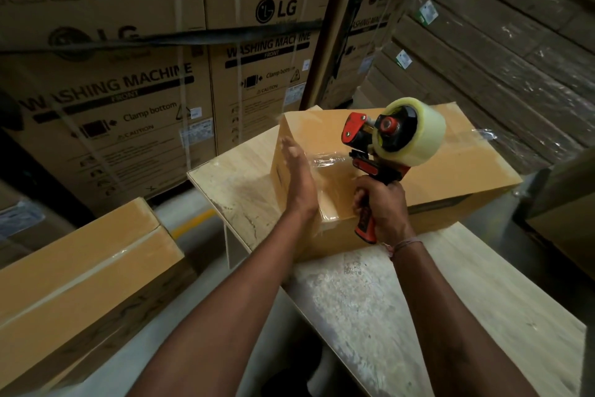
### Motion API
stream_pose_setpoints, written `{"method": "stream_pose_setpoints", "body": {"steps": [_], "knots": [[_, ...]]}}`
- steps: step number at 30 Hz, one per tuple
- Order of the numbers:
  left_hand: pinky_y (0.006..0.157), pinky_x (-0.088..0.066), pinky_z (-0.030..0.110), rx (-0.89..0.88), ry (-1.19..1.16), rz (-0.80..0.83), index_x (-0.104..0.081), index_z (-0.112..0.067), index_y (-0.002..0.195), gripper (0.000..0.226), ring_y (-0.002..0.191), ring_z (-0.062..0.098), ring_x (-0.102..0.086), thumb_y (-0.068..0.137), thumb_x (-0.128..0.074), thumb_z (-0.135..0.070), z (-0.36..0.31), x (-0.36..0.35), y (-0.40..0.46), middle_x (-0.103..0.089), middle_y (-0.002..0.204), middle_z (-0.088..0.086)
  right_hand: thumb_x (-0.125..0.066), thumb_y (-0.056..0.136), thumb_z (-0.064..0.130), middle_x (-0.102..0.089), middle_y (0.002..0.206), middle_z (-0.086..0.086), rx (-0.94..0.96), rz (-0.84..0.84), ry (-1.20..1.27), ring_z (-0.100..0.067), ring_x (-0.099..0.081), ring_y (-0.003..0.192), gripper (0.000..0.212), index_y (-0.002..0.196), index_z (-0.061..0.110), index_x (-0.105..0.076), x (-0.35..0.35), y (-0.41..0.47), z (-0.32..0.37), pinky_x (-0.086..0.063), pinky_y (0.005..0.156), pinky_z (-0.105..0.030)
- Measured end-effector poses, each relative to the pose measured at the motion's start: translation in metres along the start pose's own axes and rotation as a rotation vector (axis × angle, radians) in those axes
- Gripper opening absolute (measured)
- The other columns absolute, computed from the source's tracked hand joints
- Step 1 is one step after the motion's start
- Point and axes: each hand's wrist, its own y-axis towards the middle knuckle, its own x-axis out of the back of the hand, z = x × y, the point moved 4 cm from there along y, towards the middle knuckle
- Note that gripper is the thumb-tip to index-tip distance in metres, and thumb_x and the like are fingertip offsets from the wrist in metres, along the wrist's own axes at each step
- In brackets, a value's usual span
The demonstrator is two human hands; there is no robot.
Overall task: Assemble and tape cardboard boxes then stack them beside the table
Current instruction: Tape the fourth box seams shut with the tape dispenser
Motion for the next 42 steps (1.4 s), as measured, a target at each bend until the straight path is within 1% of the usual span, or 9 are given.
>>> {"method": "stream_pose_setpoints", "body": {"steps": [8,13,19,23,29,32,35,39,42], "knots": [[0.129,-0.011,0.056,-0.026,0.202,0.084,0.013,-0.044,0.162,0.079,0.160,0.018,0.005,0.099,-0.022,-0.076,0.015,0.004,0.016,0.013,0.172,-0.016,-0.065,0.089,0.001,-0.053,0.055,-0.012,-0.005,0.022,-0.033,-0.024,-0.047,0.048,0.023,0.067,0.005,-0.062,0.002,0.007,-0.004,-0.040,0.051,-0.033],[0.126,-0.002,0.046,0.017,0.244,0.115,0.014,-0.040,0.163,0.073,0.159,0.025,0.011,0.110,-0.036,-0.050,0.014,0.009,0.016,0.009,0.174,-0.010,-0.065,0.089,0.003,-0.054,0.056,-0.013,-0.011,0.031,-0.063,-0.024,-0.049,0.049,0.018,0.071,0.003,-0.066,0.003,0.006,-0.004,-0.041,0.055,-0.036],[0.129,0.002,0.053,0.079,0.361,0.162,0.012,-0.030,0.165,0.083,0.158,0.026,0.019,0.103,-0.026,-0.070,0.016,0.021,0.033,0.019,0.173,-0.002,-0.065,0.091,0.002,-0.053,0.058,-0.012,-0.013,0.063,-0.048,-0.024,-0.047,0.051,0.021,0.070,0.008,-0.063,0.002,0.005,-0.001,-0.041,0.054,-0.035],[0.128,0.010,0.043,-0.003,0.377,0.093,0.027,-0.023,0.160,0.098,0.154,0.020,0.029,0.101,-0.032,-0.074,-0.017,0.024,0.061,0.035,0.167,-0.002,-0.065,0.091,0.002,-0.054,0.058,-0.013,-0.003,0.046,-0.049,-0.025,-0.048,0.051,0.025,0.067,0.008,-0.063,0.003,0.006,-0.002,-0.042,0.054,-0.035],[0.119,-0.028,0.031,0.020,0.318,0.058,0.023,-0.030,0.162,0.094,0.156,0.023,-0.024,0.106,-0.053,-0.030,-0.010,0.011,0.079,-0.001,0.175,0.003,-0.064,0.092,0.002,-0.052,0.056,-0.015,0.009,0.053,-0.063,-0.025,-0.047,0.048,0.031,0.063,0.009,-0.061,0.003,0.009,-0.005,-0.042,0.053,-0.034],[0.122,-0.033,0.048,0.055,0.290,0.057,0.019,-0.042,0.161,0.091,0.149,0.030,-0.035,0.101,-0.049,-0.047,0.000,0.019,0.084,-0.029,0.169,0.003,-0.064,0.093,0.002,-0.052,0.057,-0.014,0.007,0.065,-0.058,-0.024,-0.046,0.050,0.029,0.065,0.008,-0.061,0.005,0.010,-0.006,-0.042,0.054,-0.033],[0.127,-0.015,0.057,0.053,0.408,0.102,0.018,-0.036,0.163,0.085,0.159,0.041,0.001,0.107,-0.044,-0.049,-0.001,0.027,0.088,-0.017,0.173,0.002,-0.064,0.093,0.002,-0.051,0.057,-0.015,0.012,0.074,-0.049,-0.025,-0.046,0.050,0.028,0.066,0.007,-0.060,0.005,0.010,-0.006,-0.041,0.054,-0.035],[0.128,-0.006,0.056,-0.038,0.641,0.099,-0.024,-0.019,0.165,0.072,0.159,0.038,-0.004,0.107,-0.038,-0.059,-0.005,0.038,0.084,-0.030,0.168,0.014,-0.063,0.092,0.002,-0.052,0.058,-0.018,0.012,0.072,-0.056,-0.025,-0.047,0.050,0.026,0.067,0.004,-0.061,0.005,0.009,-0.005,-0.042,0.055,-0.035],[0.126,0.006,0.062,0.079,0.763,0.111,-0.037,-0.007,0.158,0.099,0.159,0.039,0.003,0.094,-0.035,-0.082,0.002,0.049,0.086,-0.031,0.165,0.023,-0.063,0.092,0.001,-0.052,0.058,-0.018,0.014,0.076,-0.061,-0.025,-0.048,0.050,0.027,0.065,0.003,-0.061,0.005,0.008,-0.004,-0.042,0.055,-0.036]]}}
